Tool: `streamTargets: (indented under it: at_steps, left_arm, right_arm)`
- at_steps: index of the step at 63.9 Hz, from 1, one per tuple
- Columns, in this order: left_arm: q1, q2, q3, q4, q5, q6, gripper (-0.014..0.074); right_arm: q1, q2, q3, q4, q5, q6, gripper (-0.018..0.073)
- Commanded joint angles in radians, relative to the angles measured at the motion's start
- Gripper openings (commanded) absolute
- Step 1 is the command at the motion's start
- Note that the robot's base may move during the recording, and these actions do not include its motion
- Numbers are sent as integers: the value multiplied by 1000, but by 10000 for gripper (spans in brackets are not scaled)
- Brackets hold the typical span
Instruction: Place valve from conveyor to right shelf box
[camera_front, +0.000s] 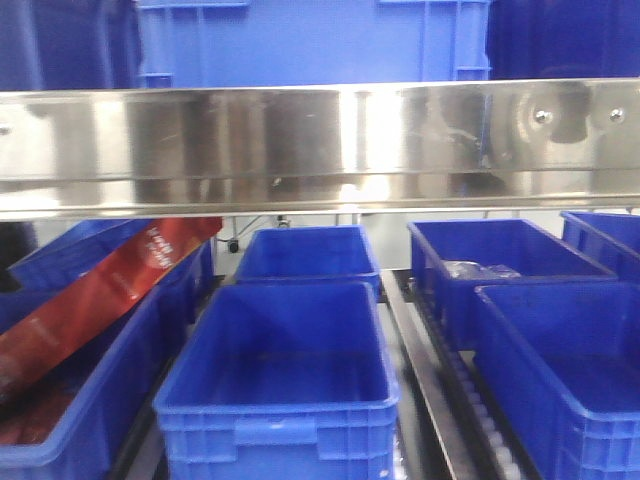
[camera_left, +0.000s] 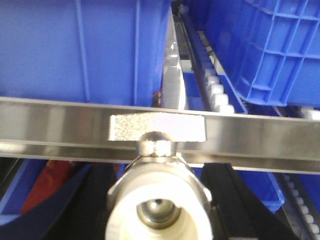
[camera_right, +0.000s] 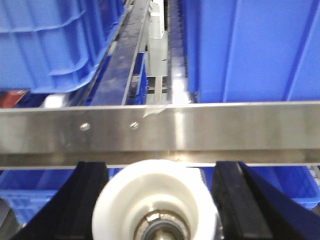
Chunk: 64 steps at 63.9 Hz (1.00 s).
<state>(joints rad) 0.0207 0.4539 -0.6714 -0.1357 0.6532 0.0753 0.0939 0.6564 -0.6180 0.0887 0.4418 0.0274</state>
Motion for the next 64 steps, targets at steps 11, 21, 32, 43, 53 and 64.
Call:
streamTargets:
  at_steps: [11, 21, 32, 43, 53, 64]
  left_arm:
    - [-3, -9, -7, -10, -52, 0, -111]
    - [-3, -9, -7, -10, -52, 0, -111]
    - [-3, -9, -7, -10, -52, 0, -111]
    - [-3, -9, -7, -10, -52, 0, -111]
    - [-3, -9, -7, -10, -52, 0, -111]
    - [-3, -9, -7, -10, -52, 0, -111]
  right_arm:
    - [-6, -10, -7, -5, -76, 2, -165]
    - [-6, -10, -7, -5, -76, 2, -165]
    - [-6, -10, -7, -5, -76, 2, -165]
    - [-6, -10, -7, -5, -76, 2, -165]
    - [-6, -10, -7, -5, -76, 2, -165]
    - [-6, -10, -7, -5, -76, 2, -165]
